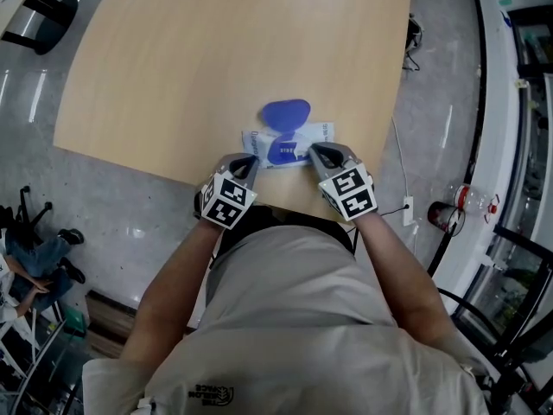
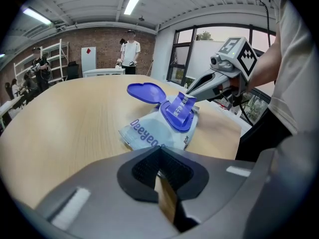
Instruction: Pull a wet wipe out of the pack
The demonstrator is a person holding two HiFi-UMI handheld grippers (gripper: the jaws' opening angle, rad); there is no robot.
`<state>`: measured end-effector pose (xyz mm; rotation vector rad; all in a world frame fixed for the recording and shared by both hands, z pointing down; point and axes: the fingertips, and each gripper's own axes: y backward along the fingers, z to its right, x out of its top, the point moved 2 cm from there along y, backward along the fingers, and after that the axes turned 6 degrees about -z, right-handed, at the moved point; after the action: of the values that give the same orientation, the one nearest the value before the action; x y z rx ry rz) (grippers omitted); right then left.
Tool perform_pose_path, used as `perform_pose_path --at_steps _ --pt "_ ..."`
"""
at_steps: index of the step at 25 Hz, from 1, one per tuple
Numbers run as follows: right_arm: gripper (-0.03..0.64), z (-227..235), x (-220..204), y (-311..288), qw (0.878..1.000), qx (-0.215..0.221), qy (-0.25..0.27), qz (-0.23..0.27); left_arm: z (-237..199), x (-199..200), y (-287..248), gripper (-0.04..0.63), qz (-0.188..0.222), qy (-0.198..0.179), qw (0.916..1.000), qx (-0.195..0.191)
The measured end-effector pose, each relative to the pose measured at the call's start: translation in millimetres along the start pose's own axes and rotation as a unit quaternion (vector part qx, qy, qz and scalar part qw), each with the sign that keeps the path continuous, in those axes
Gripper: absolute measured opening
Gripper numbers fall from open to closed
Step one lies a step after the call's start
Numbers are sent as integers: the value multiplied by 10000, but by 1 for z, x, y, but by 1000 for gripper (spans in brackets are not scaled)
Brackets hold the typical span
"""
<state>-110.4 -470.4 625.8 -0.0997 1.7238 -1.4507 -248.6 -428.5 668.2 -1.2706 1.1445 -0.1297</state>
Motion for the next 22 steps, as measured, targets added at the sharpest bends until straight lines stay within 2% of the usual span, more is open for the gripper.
perform_pose_path --at_steps 22 --pt "5 36 -3 57 9959 -753 -329 366 1 1 -3 6 -43 -9 10000 54"
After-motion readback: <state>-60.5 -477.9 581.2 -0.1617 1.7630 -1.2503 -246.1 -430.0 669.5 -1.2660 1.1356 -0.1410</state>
